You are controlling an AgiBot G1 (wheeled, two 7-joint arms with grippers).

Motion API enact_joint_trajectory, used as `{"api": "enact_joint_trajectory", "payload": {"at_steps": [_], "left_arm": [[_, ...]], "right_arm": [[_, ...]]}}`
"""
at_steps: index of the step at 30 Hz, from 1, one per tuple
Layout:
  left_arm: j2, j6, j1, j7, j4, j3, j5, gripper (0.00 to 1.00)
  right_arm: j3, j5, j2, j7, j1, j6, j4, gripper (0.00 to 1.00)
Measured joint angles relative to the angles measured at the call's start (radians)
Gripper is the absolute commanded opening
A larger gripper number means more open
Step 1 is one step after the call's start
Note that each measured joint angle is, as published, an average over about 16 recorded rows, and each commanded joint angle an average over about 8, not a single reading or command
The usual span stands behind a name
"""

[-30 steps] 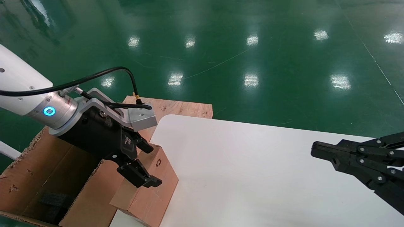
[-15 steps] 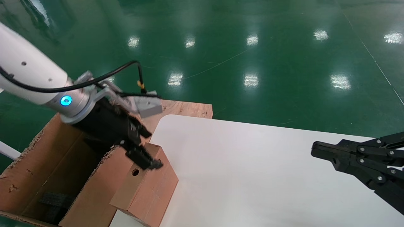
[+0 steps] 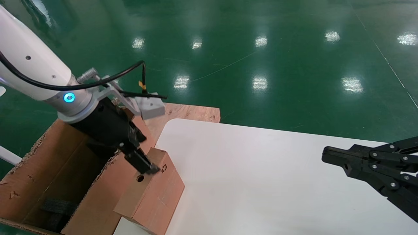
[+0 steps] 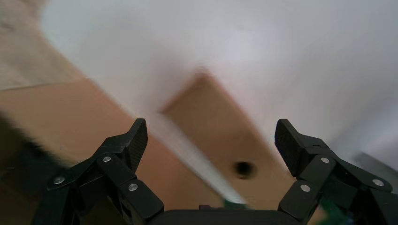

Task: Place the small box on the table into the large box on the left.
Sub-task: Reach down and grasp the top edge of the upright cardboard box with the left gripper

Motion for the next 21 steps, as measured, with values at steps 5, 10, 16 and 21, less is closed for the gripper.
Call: {"api": "enact_joint_trajectory", "payload": {"at_steps": [5, 10, 16, 21], "left_arm": [[-0.003, 0.003, -0.008, -0.007, 0.003, 0.023, -0.049, 1.00], [-0.001, 0.000, -0.010, -0.007, 0.011, 0.034, -0.067, 1.00], [0.023, -0.001, -0.019, -0.027, 0.018, 0.061, -0.063, 1.00], [0.056, -0.004, -0.043, -0.062, 0.017, 0.101, -0.057, 1.00]], "right_arm": [[0.000, 0.000, 0.000, 0.000, 0.000, 0.000, 0.000, 0.00], [0.000, 0.000, 0.000, 0.000, 0.000, 0.000, 0.000, 0.00], [0.000, 0.000, 0.000, 0.000, 0.000, 0.000, 0.000, 0.00], [0.000, 0.000, 0.000, 0.000, 0.000, 0.000, 0.000, 0.00]]}}
